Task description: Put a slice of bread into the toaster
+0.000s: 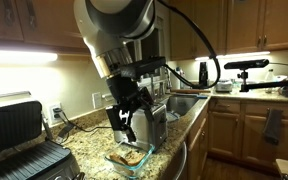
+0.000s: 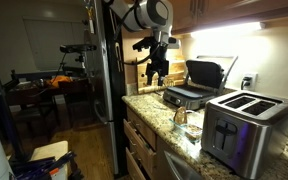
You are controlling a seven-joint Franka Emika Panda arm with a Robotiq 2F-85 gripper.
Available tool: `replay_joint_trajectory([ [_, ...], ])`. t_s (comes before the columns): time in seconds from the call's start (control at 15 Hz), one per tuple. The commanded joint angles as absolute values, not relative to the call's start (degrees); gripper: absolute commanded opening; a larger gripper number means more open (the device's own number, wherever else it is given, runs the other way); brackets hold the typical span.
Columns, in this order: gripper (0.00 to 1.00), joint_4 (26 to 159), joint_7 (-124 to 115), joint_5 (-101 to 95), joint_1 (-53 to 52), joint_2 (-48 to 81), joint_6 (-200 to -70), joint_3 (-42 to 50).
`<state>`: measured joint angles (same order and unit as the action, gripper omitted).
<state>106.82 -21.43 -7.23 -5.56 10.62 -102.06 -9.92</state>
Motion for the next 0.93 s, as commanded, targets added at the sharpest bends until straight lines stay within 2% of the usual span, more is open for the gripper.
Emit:
replay_joint_trajectory([
  [0.0, 1.0, 103.2, -22.1, -8.3, -7.3, 14.0, -100.8, -7.7],
  [0.87, 1.0, 90.3, -21.7, -8.0, -9.3, 25.8, -98.5, -4.1],
])
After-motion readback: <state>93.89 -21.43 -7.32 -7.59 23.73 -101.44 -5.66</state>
